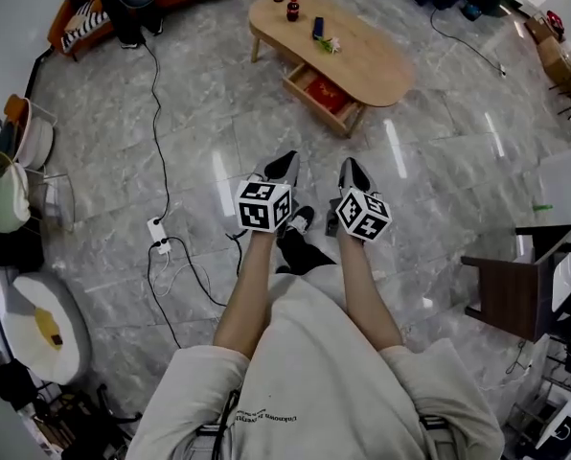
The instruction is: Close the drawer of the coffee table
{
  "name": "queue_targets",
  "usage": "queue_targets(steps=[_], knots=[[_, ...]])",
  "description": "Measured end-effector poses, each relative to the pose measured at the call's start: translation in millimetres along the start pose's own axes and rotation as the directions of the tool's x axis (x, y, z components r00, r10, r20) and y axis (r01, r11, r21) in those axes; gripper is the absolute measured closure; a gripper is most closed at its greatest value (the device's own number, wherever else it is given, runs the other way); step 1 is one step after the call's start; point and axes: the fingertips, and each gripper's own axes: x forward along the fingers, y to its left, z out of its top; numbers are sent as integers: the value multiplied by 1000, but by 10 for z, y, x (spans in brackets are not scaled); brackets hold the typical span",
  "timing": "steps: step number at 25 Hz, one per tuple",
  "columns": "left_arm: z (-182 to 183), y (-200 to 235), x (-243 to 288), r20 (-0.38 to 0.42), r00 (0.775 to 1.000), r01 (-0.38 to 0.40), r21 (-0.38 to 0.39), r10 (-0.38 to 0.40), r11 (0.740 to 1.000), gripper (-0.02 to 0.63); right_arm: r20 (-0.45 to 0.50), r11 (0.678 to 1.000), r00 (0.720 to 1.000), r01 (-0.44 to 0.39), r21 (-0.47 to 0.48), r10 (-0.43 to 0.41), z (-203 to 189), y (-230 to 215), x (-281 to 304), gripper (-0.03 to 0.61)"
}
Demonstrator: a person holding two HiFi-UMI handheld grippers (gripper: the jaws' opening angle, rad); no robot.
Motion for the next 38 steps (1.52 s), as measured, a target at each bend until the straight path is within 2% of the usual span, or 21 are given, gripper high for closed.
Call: queue_targets(steps=[1,4,9,14,16,18,20,25,29,34,38], knots=[[12,21,62,0,1000,10,-17,-10,1000,604,-5,1000,1000,-5,7,5,2,18,83,563],[90,215,249,-43,999,-18,27,20,999,604,-12,999,1000,-26,28,27,74,93,397,563],[421,505,628,-47,998,-48,51,51,998,604,6,994,998,-60,91,60,330,201,990,563],[553,659,1134,-58,998,-22,-40,20,999,604,11,990,991,-136,48,136,585,408,1548,563],[564,714,1285,-84,996,-18,-37,15,999,604,-3,979,981,-195,52,196,598,508,1754,563],[606,820,1404,-117,993,-9,-11,8,1000,604,-22,974,975,-218,64,220,568,595,1970,563],[645,986,1500,-141,990,-16,-2,16,1000,604,-44,974,976,-209,89,214,516,625,2196,563],[559,1293,1608,-161,985,-62,-37,56,997,604,-74,976,980,-174,130,184,385,478,2459,563],[549,1517,1738,-184,982,-55,-51,45,997,604,-87,981,986,-127,145,141,370,336,2572,563],[595,1785,2038,-208,978,4,-54,-15,999,604,-50,989,998,-39,141,47,393,183,2742,563],[730,2009,2358,-253,960,125,6,-120,992,604,5,989,997,72,126,-74,473,95,2977,563]])
